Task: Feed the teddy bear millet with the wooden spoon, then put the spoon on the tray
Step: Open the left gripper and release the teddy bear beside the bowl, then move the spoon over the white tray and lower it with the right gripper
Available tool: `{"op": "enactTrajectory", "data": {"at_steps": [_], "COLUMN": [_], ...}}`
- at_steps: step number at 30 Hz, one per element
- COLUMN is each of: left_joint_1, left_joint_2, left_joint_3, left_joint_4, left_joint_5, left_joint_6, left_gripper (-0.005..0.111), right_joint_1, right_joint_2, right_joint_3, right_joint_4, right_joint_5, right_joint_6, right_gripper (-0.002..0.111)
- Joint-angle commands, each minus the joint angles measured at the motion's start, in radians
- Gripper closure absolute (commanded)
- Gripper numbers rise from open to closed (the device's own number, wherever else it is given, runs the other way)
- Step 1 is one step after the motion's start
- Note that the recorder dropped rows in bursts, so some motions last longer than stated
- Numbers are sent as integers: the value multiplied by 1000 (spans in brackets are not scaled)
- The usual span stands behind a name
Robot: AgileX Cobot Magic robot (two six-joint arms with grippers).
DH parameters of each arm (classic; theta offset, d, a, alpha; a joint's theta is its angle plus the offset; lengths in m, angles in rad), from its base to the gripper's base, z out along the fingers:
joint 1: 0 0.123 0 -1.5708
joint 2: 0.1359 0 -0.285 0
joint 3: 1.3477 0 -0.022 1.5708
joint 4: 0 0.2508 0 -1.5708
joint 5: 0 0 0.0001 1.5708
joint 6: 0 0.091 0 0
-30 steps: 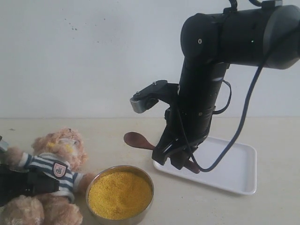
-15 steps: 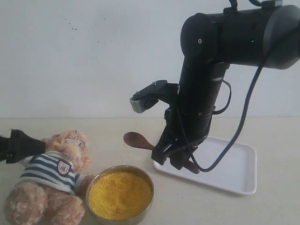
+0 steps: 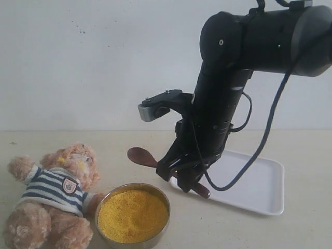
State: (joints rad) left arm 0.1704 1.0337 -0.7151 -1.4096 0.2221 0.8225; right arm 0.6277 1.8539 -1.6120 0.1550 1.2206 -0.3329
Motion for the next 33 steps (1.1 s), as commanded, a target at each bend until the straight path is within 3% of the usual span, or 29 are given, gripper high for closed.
{"op": "enactTrajectory", "data": {"at_steps": [1,6,9,11,15,20,25,29,33], "left_joint_1": [-1,-1,-1,-1,-1,-31,-208,-238,-238], "left_joint_2": [-128,-375,-513,-575,-636,-671,-671,-671,-671], "left_joint_3": [-3,-10,-19,-19,-19,-19,17,80,176], "left_joint_4": [-76,-268,-220,-93,147,456,421,422,414], "left_joint_5": [-80,-409,-609,-658,-580,-370,-296,-334,-299], "left_joint_6": [-30,-30,10,71,273,286,251,252,127], "left_gripper": [103,103,103,103,103,103,103,103,103], "right_joint_1": [0,0,0,0,0,0,0,0,0], "right_joint_2": [-5,-5,-5,-5,-5,-5,-5,-5,-5], "right_joint_3": [-5,-5,-5,-5,-5,-5,-5,-5,-5], "right_joint_4": [16,13,13,13,13,-38,-86,-86,-86], "right_joint_5": [1,1,1,1,1,1,1,1,1], "right_joint_6": [-18,-20,-20,-18,-18,-11,18,27,27], "right_gripper": [108,108,108,108,108,108,108,108,108]}}
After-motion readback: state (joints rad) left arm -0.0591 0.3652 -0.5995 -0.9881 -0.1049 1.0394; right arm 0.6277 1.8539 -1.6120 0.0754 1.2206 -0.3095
